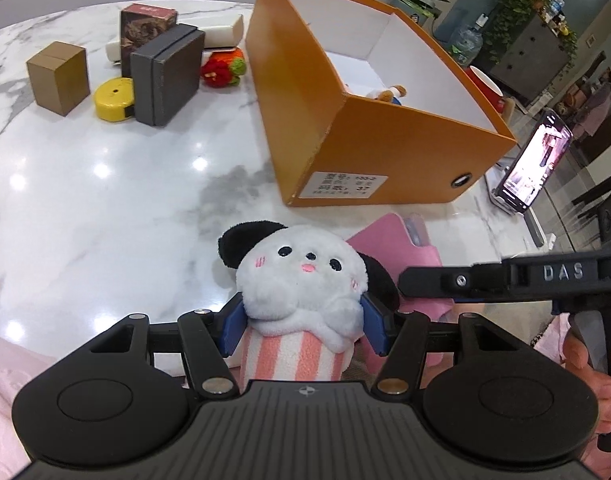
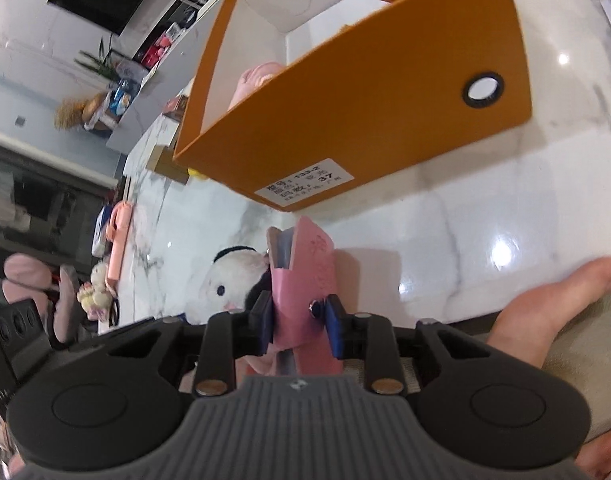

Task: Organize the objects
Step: 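Lift the panda plush and pink wallet and carry them over the orange box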

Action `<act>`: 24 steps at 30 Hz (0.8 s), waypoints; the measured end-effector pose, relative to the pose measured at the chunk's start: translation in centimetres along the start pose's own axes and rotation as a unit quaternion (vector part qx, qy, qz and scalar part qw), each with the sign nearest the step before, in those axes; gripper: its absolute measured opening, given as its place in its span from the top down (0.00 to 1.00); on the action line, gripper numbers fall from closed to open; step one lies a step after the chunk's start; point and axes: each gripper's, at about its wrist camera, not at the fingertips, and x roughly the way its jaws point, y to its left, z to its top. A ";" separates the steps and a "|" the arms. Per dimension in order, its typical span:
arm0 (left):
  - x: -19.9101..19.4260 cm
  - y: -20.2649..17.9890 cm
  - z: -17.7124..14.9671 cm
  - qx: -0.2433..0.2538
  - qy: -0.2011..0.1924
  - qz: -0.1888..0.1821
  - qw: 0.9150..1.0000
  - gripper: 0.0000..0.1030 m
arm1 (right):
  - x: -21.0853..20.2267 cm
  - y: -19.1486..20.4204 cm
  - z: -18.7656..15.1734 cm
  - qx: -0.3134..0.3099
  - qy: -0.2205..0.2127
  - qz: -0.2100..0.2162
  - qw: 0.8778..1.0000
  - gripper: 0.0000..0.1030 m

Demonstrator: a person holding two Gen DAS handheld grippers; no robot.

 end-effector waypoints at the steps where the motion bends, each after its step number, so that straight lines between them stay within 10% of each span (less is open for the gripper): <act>1: -0.1 0.0 0.0 -0.001 -0.003 0.003 1.000 0.34 | -0.3 -0.2 -0.1 -0.010 0.001 -0.003 1.000 0.72; 24: -9.3 -2.2 9.3 0.011 -0.163 -0.047 0.985 0.36 | -10.0 7.8 4.5 -0.114 -0.143 0.044 0.982 0.74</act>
